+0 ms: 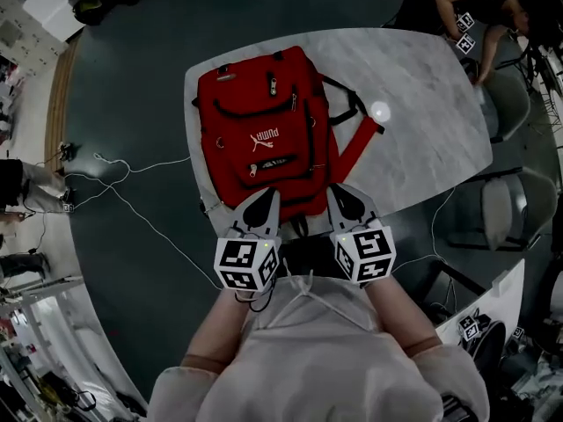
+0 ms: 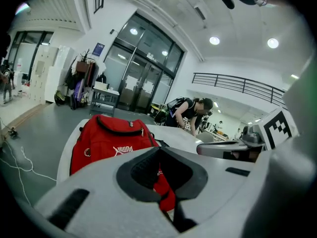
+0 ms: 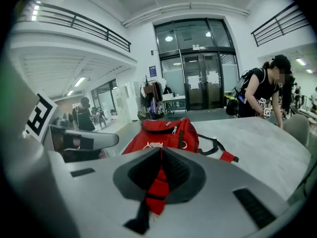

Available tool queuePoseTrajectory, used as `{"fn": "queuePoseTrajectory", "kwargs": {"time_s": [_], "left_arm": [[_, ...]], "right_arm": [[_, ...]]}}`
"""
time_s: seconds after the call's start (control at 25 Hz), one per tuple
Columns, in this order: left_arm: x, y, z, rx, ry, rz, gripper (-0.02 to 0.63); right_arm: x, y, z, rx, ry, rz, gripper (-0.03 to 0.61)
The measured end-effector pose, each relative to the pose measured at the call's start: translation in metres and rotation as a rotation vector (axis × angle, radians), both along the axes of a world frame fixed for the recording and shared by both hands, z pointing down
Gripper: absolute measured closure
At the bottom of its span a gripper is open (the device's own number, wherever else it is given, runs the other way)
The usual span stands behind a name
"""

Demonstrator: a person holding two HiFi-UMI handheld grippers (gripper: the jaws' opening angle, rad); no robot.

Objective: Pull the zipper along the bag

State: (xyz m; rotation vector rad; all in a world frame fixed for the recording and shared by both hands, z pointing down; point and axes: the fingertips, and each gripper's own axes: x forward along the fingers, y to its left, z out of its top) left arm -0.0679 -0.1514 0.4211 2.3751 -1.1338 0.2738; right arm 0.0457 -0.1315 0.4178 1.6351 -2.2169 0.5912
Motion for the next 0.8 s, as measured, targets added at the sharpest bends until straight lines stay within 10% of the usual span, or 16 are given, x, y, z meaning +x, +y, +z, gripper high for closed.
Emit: {"fn": "queuePoseTrajectory", "kwargs": {"time_s": [0.8], "left_arm": [[0.059,-0.035,0.124,-0.307,-0.090,-0.133,0.594]], "right_arm": [[0.022,-0.056,0.131,-0.283,0.012,-0.391,0.549]]}}
